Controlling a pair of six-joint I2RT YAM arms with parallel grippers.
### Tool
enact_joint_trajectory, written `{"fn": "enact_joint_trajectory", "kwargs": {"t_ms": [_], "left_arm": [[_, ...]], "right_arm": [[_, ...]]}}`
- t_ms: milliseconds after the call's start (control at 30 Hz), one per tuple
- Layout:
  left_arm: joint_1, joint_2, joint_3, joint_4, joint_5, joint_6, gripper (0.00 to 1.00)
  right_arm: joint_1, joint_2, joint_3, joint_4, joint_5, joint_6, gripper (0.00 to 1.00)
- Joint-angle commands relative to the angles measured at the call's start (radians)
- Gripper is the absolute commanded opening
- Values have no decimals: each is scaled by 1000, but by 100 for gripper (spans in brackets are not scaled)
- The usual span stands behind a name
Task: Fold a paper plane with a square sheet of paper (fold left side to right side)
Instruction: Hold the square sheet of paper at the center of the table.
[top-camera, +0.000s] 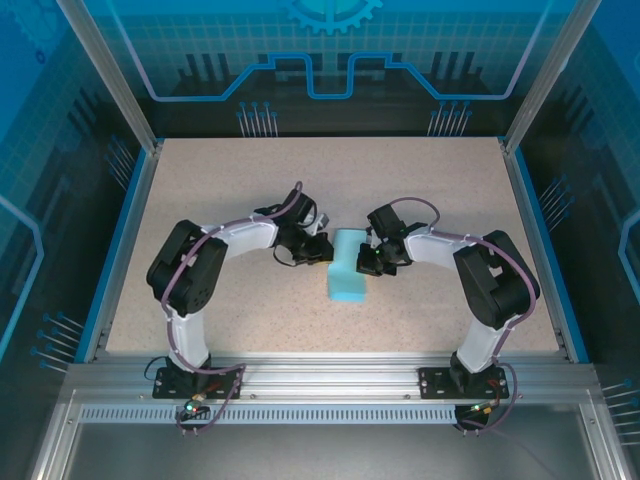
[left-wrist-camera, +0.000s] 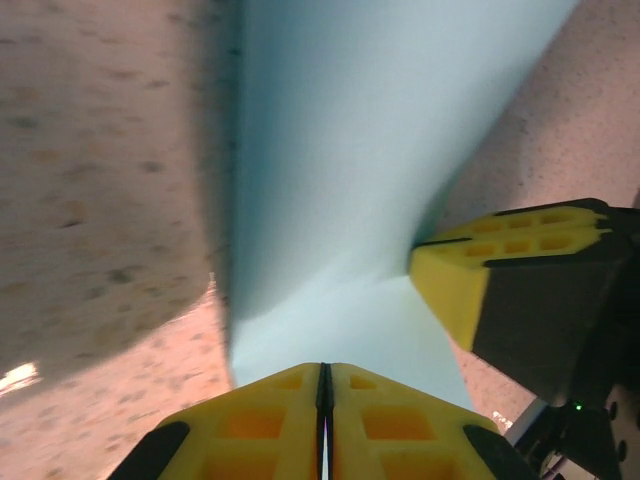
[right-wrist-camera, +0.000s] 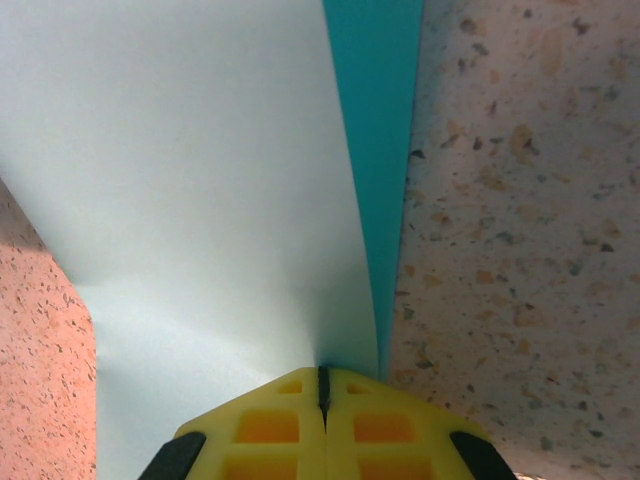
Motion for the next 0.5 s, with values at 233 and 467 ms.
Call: {"fn": "enact_joint_trajectory", "kwargs": {"t_ms": [233,467], "left_arm": [[-57,117,69,4,28,-23,14],[-60,132,52,-32,15,-34,15]], "right_arm": [[7,40,-33,-104,35,-18,4],[7,35,-41,-59,5,-15,4]]}}
